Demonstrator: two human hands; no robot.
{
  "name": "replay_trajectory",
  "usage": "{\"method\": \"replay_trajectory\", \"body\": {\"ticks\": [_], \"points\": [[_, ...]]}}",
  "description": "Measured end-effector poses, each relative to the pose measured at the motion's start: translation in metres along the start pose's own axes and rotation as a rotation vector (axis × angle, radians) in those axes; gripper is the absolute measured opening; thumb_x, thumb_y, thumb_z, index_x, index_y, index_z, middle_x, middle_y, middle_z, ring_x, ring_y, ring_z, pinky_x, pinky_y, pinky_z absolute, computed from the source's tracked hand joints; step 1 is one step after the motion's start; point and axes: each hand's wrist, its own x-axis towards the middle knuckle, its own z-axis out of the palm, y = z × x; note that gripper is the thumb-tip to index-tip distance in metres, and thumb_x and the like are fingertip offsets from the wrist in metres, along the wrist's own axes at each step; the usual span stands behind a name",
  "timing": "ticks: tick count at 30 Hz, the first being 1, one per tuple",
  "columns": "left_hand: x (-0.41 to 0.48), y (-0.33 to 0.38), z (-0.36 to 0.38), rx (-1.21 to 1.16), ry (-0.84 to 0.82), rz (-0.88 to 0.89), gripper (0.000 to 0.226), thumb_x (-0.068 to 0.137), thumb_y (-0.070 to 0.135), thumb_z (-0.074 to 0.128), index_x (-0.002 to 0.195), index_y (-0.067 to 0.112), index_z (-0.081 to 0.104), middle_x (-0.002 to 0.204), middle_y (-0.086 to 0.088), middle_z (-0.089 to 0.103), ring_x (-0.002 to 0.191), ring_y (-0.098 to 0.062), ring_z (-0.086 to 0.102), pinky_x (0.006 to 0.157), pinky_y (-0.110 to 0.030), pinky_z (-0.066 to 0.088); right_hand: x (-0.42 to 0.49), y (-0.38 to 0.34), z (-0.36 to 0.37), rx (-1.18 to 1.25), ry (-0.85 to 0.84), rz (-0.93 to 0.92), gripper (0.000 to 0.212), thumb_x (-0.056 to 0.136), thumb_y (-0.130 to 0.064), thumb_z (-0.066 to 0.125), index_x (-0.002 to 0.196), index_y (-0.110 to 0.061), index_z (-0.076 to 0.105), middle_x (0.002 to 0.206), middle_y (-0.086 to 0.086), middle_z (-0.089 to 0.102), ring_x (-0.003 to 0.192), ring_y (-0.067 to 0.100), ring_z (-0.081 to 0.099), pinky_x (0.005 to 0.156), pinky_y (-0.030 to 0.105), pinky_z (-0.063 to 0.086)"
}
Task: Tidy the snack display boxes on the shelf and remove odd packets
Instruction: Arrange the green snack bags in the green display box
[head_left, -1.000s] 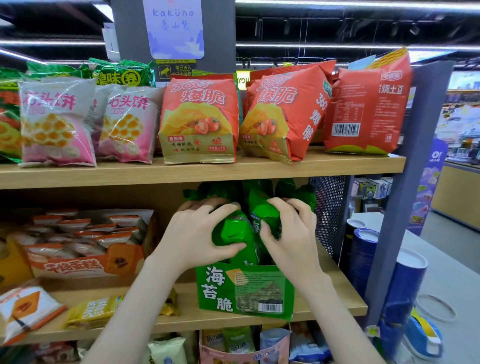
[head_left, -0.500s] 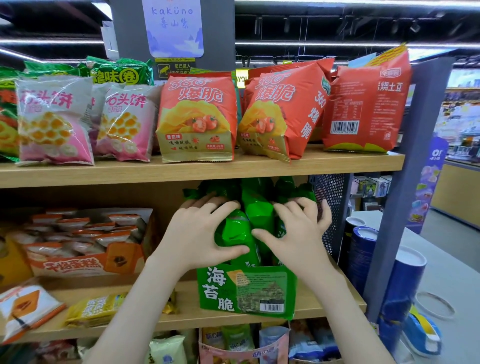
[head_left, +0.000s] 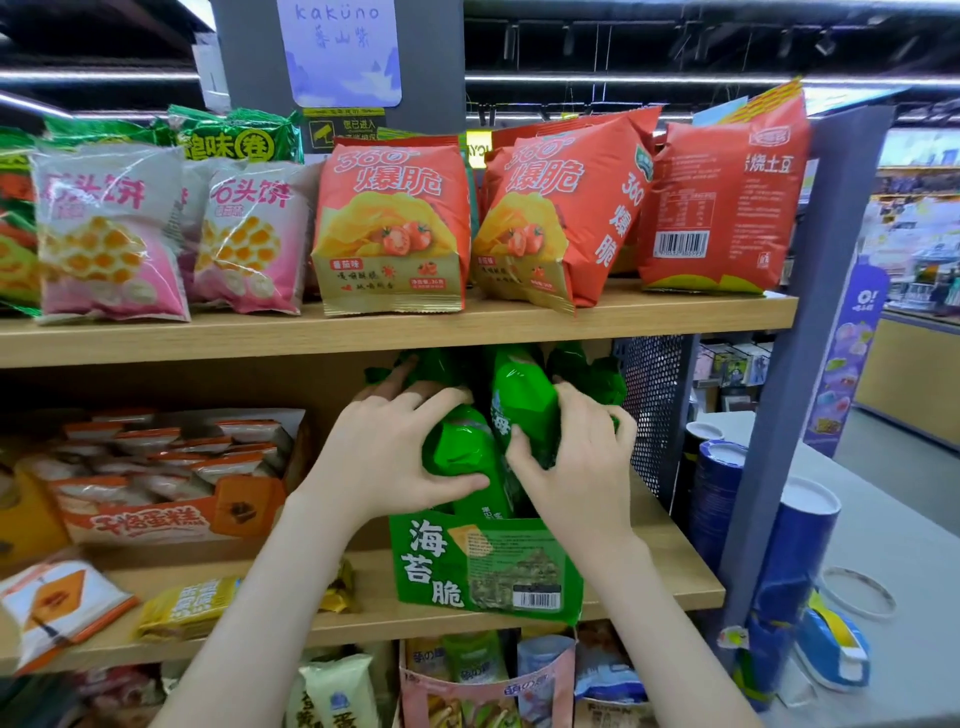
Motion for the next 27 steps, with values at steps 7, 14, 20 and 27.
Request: {"method": "replay_trajectory", "body": {"ticks": [7, 14, 20, 27], "points": [[0.005, 0.000, -0.003, 0.059, 0.008, 0.032, 0.075, 0.069, 0.083, 0.048, 0.118, 0.027, 0.059, 0.083, 0.001, 0.068, 0.077, -0.032, 0.069, 0.058, -0.032, 0.051, -0.003, 0.008, 0.003, 0.058, 0.041, -0.004, 0.036, 0.089, -0.028, 0.053, 0.113, -0.001, 0.051, 0.095, 0.012, 0.065, 0.086, 0.022, 0.059, 0.089, 0.038, 0.037], [0.006, 0.001, -0.001, 0.076, -0.009, 0.061, 0.075, 0.068, 0.081, 0.052, 0.119, 0.026, 0.059, 0.085, 0.001, 0.068, 0.081, -0.033, 0.068, 0.064, -0.035, 0.052, -0.003, 0.011, -0.001, 0.267, -0.090, 0.037, 0.041, 0.087, -0.036, 0.055, 0.118, -0.011, 0.044, 0.101, 0.005, 0.062, 0.099, 0.014, 0.052, 0.107, 0.029, 0.020], [-0.001, -0.001, 0.002, 0.032, -0.009, 0.047, 0.086, 0.067, 0.089, 0.046, 0.122, 0.025, 0.058, 0.095, 0.000, 0.069, 0.083, -0.026, 0.067, 0.071, -0.033, 0.049, -0.004, 0.017, -0.004, 0.072, -0.340, 0.015, 0.052, 0.077, -0.053, 0.052, 0.112, -0.016, 0.058, 0.100, -0.008, 0.060, 0.117, 0.017, 0.041, 0.113, 0.041, 0.003], [0.001, -0.007, 0.003, 0.038, 0.022, 0.029, 0.075, 0.068, 0.081, 0.050, 0.116, 0.025, 0.063, 0.092, 0.000, 0.070, 0.085, -0.026, 0.067, 0.073, -0.033, 0.051, -0.006, 0.020, -0.007, 0.134, -0.196, -0.059, 0.043, 0.080, -0.039, 0.062, 0.101, -0.001, 0.060, 0.142, 0.014, 0.039, 0.136, 0.030, 0.032, 0.109, 0.044, 0.023]]}}
